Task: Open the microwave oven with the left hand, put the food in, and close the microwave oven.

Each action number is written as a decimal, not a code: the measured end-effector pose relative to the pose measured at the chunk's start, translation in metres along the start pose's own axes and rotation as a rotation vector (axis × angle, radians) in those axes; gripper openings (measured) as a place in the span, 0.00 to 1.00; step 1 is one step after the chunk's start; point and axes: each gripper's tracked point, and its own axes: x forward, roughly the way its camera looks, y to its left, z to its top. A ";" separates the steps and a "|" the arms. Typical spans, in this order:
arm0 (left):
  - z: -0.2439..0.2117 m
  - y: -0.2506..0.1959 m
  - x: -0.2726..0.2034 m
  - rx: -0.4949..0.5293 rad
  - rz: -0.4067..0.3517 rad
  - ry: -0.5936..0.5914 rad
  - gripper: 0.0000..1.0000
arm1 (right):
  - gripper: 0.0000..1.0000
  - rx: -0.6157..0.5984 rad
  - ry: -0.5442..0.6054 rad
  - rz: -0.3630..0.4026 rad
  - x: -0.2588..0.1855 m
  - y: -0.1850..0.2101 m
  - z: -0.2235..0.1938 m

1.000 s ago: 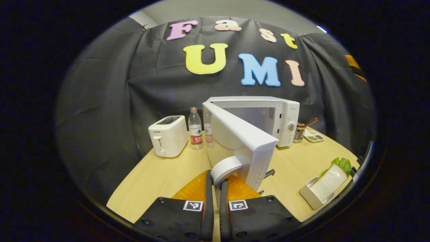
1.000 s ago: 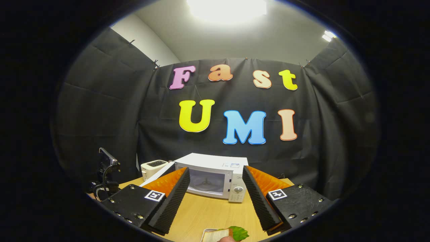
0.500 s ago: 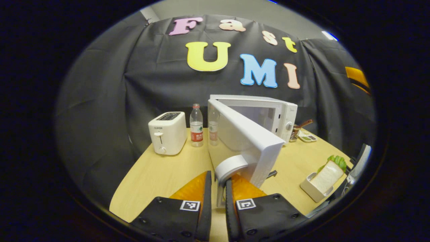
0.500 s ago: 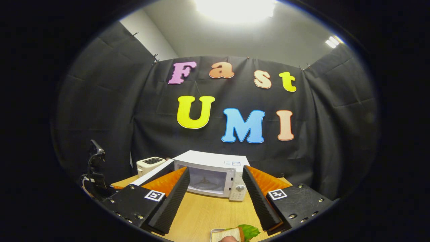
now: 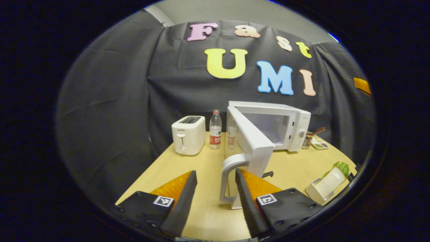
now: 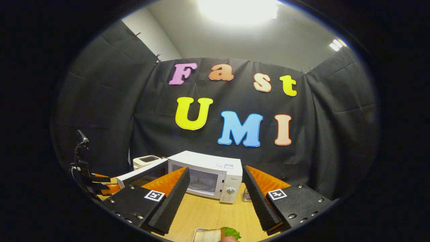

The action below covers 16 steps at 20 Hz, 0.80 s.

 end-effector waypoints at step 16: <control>0.151 -0.027 -0.126 -0.005 0.200 -0.366 0.98 | 0.96 0.215 0.376 0.155 0.003 -0.055 -0.137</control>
